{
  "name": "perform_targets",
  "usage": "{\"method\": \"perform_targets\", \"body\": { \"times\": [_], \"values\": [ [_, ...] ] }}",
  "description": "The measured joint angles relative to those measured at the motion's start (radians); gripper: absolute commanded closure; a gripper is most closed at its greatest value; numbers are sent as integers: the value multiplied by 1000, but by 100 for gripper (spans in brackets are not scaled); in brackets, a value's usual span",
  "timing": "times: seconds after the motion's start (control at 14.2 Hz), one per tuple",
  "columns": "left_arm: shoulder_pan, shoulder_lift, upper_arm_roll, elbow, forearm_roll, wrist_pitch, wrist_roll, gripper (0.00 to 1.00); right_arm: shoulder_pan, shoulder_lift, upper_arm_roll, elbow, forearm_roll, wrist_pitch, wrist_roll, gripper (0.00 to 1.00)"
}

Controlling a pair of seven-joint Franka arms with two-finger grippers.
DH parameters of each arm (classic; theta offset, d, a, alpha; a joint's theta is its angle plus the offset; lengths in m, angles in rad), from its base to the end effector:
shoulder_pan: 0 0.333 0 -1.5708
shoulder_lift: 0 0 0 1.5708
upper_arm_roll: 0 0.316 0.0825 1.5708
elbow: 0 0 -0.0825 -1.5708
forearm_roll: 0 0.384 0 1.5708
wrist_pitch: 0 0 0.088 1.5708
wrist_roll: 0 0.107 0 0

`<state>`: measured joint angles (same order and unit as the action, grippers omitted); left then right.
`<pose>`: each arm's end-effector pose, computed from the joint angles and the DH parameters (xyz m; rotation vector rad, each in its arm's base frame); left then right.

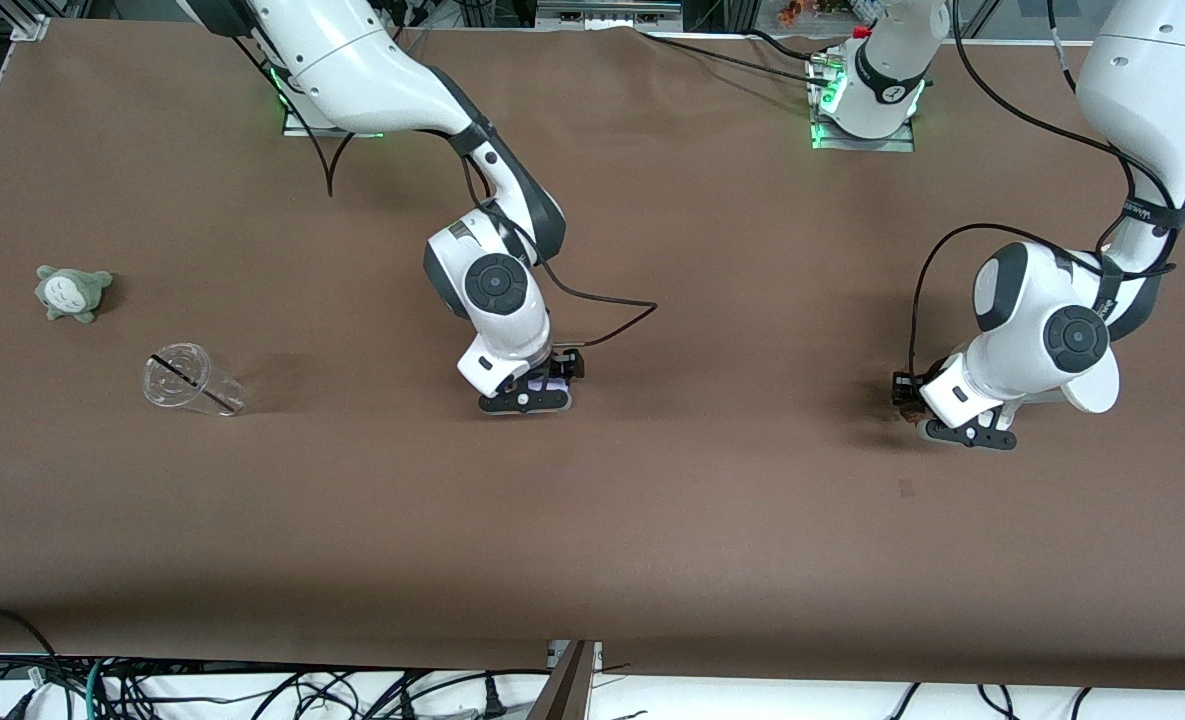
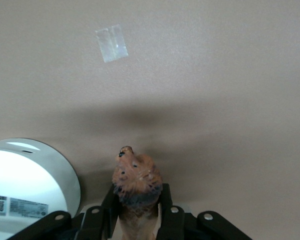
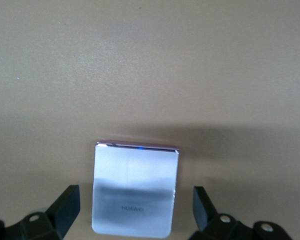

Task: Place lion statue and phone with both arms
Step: 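Lower the lion beside the lamp while the right gripper grasps the phone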

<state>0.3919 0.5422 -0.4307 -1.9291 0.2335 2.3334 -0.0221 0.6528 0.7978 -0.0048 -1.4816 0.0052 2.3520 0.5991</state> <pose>0.6152 -0.0104 0.2208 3.0765 -0.2152 -0.1191 0.5773 0.4379 0.2070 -3.0966 -0.0727 -0.0909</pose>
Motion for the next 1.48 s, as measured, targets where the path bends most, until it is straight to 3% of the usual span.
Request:
{"method": "perform_targets", "body": {
  "times": [0.35, 0.42, 0.49, 0.56, 0.98, 1.05, 1.27, 1.34, 1.48],
  "values": [
    [-11, 8, -1, 0, 0, 0, -1, 87, 5, 27, 0, 2, 0, 35, 8, 0],
    [-13, 11, -1, -1, 0, 0, -2, 78, 5, 31, 0, 2, 0, 36, 9, 0],
    [-13, 16, -2, -1, 0, 0, -2, 50, 5, 35, 0, 2, 0, 37, 9, 0],
    [-13, 20, -2, -1, 0, 1, -2, 1, 5, 37, 0, 2, 0, 37, 9, 0],
    [-13, 25, -4, -1, 0, 2, -5, 0, 5, 54, 0, 6, 0, 57, 10, 0],
    [-13, 25, -5, -1, 0, 2, -6, 0, 5, 56, 0, 6, 0, 62, 10, 4],
    [-13, 19, -7, 6, 1, -11, -6, 0, 5, 60, -1, 6, 0, 67, 10, 56],
    [-13, 7, -10, 13, 1, -39, -6, 0, 5, 60, -1, 7, 0, 67, 10, 65],
    [-12, -38, -23, 28, 1, -100, -6, 0, 5, 60, -1, 12, 0, 67, 11, 68]
  ]
}}
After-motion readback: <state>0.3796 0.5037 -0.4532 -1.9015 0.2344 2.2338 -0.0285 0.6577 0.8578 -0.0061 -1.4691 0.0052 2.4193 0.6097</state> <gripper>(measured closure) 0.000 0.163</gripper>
